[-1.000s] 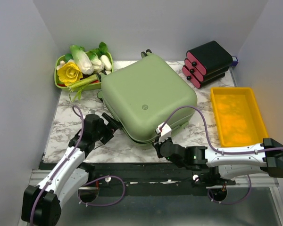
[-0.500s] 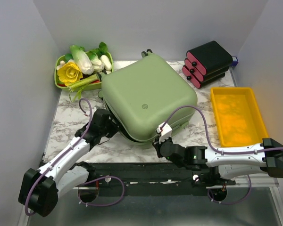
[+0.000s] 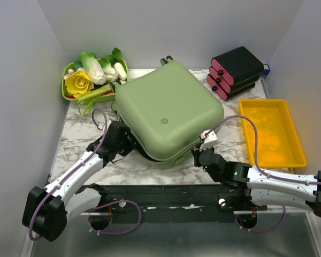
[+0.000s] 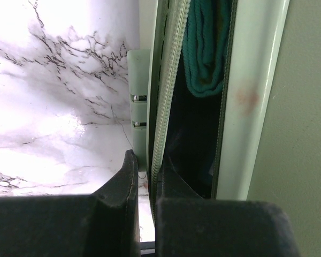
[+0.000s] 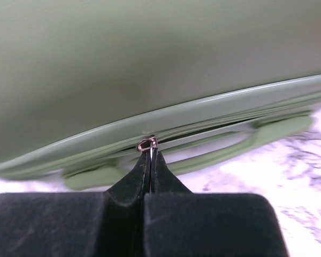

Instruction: Open, take out, and arrange the luggage

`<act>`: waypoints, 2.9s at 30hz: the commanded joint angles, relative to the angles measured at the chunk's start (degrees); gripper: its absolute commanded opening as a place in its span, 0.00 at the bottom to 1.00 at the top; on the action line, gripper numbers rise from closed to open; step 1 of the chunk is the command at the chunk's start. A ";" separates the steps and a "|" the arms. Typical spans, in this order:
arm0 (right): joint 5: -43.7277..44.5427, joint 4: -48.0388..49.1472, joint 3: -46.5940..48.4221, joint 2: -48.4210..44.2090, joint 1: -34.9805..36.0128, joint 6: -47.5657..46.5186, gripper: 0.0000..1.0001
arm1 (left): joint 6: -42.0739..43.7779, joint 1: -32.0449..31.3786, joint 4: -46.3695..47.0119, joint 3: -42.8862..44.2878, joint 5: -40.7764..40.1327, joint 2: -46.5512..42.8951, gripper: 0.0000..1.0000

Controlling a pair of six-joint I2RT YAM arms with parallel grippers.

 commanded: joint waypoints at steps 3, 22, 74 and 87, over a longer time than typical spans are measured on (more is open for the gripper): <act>8.51 -4.81 -1.25 -6.04 -10.71 -0.25 0.01 | 4.15 3.10 -3.05 -2.14 -8.06 1.15 0.00; -13.75 19.26 -3.10 -5.19 -46.51 -22.93 0.01 | 10.83 8.37 -0.77 -1.96 -1.30 1.85 0.00; -87.59 42.13 28.81 42.90 -63.74 -52.54 0.25 | 21.73 10.40 -2.08 -2.23 7.85 6.95 0.00; -70.72 33.62 21.88 33.86 -63.74 -58.53 0.75 | 21.21 10.40 -1.47 -0.91 9.26 4.85 0.00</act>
